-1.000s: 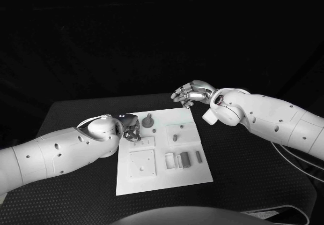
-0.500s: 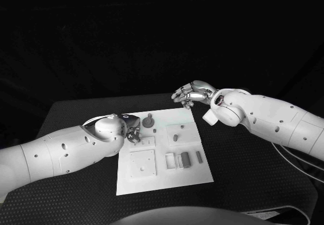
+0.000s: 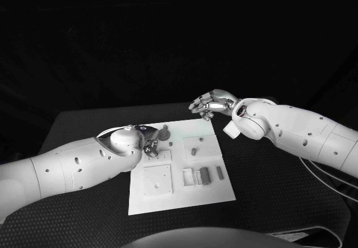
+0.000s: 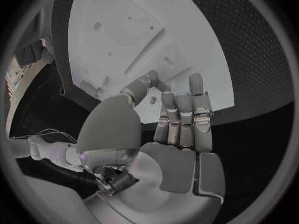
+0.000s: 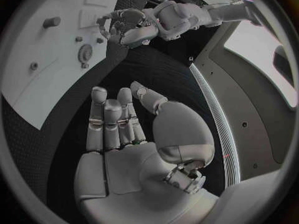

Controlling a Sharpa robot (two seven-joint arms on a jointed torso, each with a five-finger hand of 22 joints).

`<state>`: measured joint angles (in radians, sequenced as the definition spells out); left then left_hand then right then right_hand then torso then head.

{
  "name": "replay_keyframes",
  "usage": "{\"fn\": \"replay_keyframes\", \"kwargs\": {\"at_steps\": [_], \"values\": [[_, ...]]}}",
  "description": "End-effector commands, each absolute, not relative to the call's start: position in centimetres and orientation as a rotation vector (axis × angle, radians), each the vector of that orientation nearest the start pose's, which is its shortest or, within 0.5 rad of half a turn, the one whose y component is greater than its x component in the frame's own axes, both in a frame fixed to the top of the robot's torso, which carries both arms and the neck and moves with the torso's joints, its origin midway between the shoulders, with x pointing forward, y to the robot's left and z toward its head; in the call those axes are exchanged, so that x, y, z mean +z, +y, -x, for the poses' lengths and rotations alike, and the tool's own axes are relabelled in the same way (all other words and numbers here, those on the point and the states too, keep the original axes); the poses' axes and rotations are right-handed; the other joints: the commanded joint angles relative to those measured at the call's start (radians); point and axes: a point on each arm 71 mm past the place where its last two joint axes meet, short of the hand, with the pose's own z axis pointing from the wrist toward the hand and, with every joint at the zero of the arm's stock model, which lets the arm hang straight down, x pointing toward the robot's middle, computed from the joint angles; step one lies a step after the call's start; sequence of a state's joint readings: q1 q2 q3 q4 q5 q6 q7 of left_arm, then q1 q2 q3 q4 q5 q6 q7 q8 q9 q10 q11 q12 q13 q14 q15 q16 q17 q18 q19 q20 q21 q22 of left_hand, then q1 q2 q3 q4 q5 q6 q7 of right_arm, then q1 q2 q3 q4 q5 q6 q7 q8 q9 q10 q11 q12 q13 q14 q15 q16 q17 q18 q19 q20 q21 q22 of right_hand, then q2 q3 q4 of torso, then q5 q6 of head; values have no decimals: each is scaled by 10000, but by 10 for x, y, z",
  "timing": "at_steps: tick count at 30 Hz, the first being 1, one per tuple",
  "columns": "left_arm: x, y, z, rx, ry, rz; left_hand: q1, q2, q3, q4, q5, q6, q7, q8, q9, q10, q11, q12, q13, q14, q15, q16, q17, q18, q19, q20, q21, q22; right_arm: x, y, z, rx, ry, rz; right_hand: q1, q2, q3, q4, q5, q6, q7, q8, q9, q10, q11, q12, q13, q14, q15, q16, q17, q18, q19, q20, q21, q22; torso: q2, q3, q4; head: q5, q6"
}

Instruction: Assemble the parts on the task board

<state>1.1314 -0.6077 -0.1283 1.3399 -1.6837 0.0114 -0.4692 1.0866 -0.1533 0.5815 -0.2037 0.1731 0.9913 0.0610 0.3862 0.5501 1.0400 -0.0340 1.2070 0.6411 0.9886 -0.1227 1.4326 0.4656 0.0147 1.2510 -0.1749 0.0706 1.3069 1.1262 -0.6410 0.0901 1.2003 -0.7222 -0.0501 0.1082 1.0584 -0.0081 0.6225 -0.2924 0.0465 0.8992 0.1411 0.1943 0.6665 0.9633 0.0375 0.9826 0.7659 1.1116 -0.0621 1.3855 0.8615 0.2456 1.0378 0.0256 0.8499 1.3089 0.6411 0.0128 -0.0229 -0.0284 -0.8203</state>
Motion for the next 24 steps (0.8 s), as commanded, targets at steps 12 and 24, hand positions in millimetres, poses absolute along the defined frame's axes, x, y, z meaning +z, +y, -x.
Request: {"fn": "replay_keyframes", "kwargs": {"at_steps": [12, 24], "values": [[-281, 145, -487, -1222, 20369, -4082, -61, 9, -3, 32, 73, 221, 190, 16, 426, 24, 43, -52, 14, -15, 5, -36, 20, -147, -18, 43, -33, -14, -210, -180, -534, 12210, 18586, -4883, -117, 11, -47, 14, 37, 10, 73, -45, -17, 4, -7, 51, -15, 12, -93, -43, -13, 162, 98, 2, -57, 119, 0, -8, -1, -36, -32], [-283, 142, -487, -1198, 20431, -4175, -74, 0, -12, 38, 72, 222, 189, 12, 432, 26, 42, -52, 18, -13, 4, -37, 23, -147, -17, 43, -32, -16, -210, -181, -534, 12213, 18594, -4882, -120, 10, -42, 13, 37, 8, 73, -47, -18, 4, -7, 54, -18, 13, -93, -43, -13, 162, 100, 1, -58, 119, -2, 0, 1, -53, -55]]}}
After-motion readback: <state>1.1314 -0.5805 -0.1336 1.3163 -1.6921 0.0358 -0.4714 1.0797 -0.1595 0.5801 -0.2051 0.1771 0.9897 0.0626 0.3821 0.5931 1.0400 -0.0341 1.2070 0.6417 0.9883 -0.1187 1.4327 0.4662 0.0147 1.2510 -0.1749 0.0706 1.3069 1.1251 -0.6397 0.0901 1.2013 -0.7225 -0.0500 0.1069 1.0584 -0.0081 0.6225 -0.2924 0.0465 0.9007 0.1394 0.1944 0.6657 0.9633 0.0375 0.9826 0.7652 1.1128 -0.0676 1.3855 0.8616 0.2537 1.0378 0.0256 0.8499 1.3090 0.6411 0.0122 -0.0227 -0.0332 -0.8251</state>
